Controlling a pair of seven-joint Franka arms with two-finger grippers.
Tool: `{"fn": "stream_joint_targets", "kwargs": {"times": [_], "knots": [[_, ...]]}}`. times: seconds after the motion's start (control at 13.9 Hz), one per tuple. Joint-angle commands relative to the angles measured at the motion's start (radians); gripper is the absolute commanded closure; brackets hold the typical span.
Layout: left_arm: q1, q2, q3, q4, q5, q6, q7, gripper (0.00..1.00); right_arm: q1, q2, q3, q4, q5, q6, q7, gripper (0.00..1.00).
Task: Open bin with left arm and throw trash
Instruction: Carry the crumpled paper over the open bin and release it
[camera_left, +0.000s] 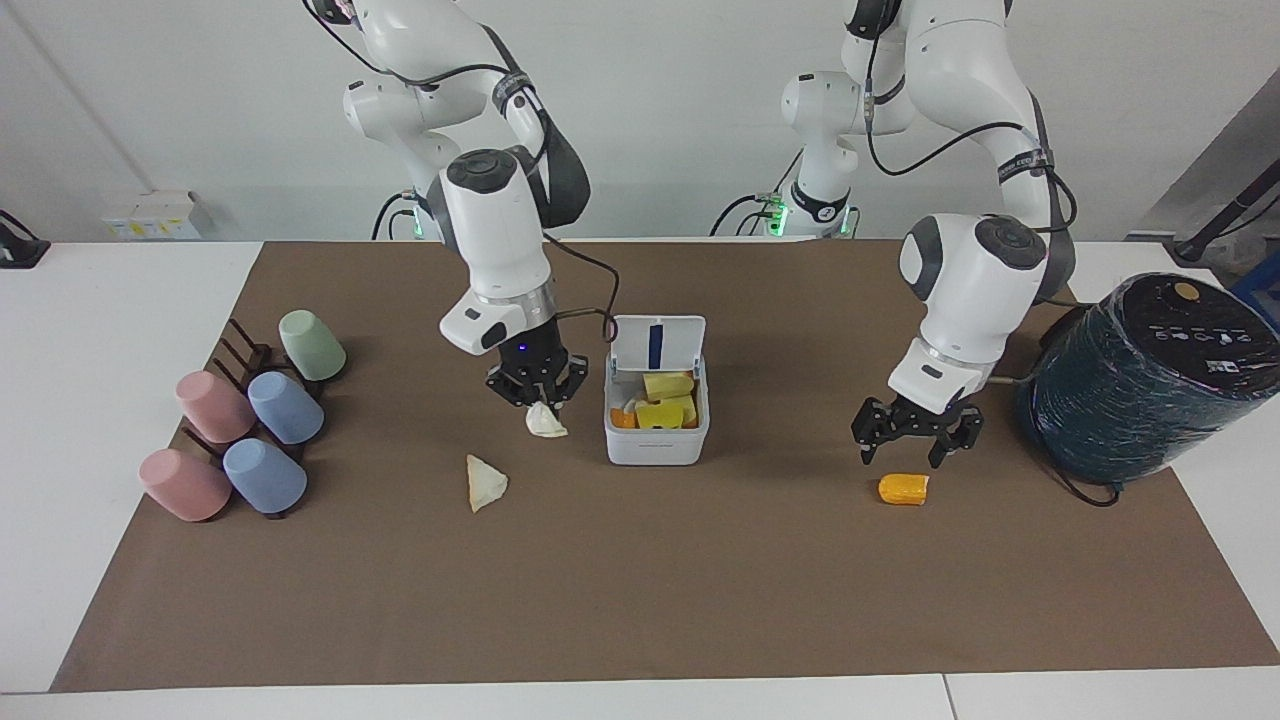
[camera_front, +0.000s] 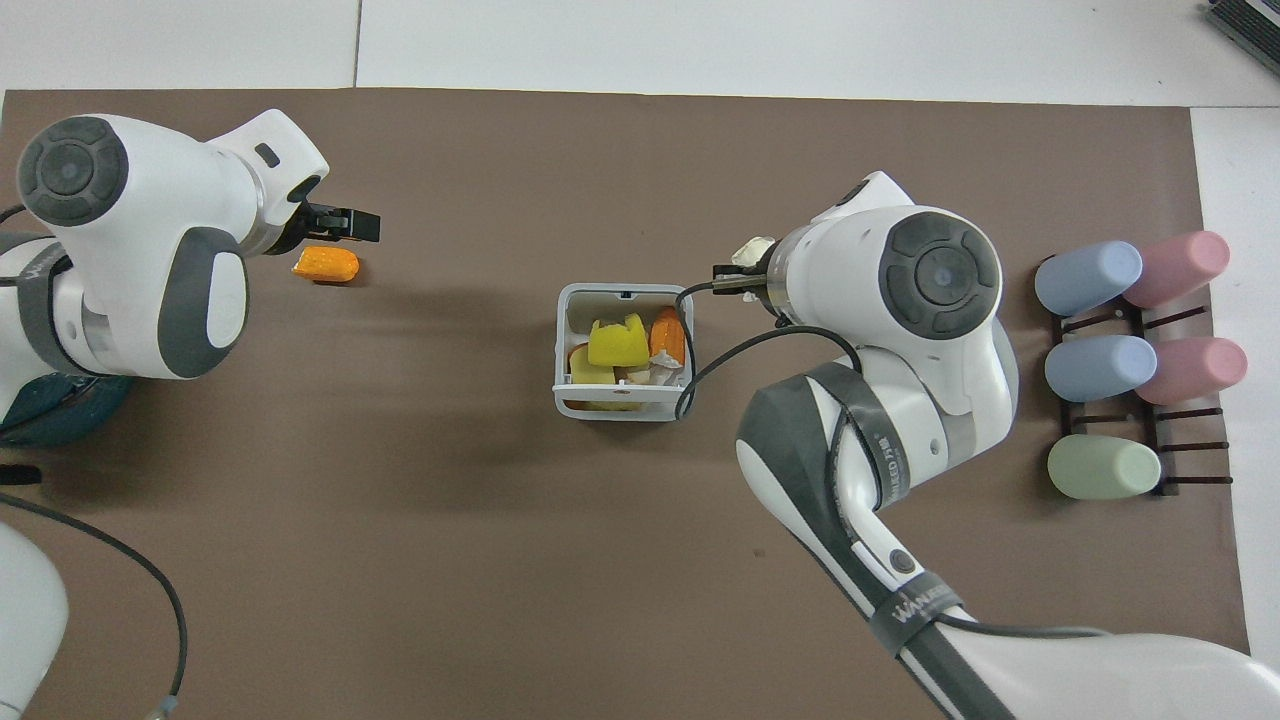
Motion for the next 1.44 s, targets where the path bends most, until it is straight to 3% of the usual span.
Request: {"fn": "stream_joint_targets", "kwargs": {"times": [0.0,0.5,0.65,0.72,0.79,0.86,1.15,1.36], "knots": [[0.022,0.047,-0.007,-0.012,0.038,0.075,0.033,0.00,0.053,0.038,-0.002,0.066,0.002,-0.046,0.092,1.00],[0.055,0.070,-0.007,-0.087,0.142,0.140,0.035,0.00,0.118,0.095,0.015,0.092,0.005,-0.036,0.168,1.00],[0.055,0.068,-0.007,-0.103,0.143,0.153,0.035,0.00,0.121,0.097,0.019,0.092,0.019,-0.033,0.168,0.39],[0.055,0.068,-0.007,-0.110,0.141,0.164,0.032,0.00,0.121,0.097,0.021,0.092,0.025,-0.033,0.168,0.24],[0.056,0.068,-0.007,-0.122,0.142,0.183,0.032,0.00,0.123,0.097,0.023,0.092,0.025,-0.040,0.169,0.23],[0.056,0.068,-0.007,-0.136,0.143,0.206,0.032,0.00,0.123,0.095,0.030,0.092,0.027,-0.043,0.169,0.14],[0.056,0.076,-0.007,-0.143,0.141,0.227,0.026,0.00,0.121,0.094,0.033,0.098,0.025,-0.051,0.168,0.14],[0.056,0.076,-0.007,-0.147,0.141,0.242,0.026,0.00,0.057,0.112,0.032,0.143,0.005,-0.085,0.116,0.14]]}}
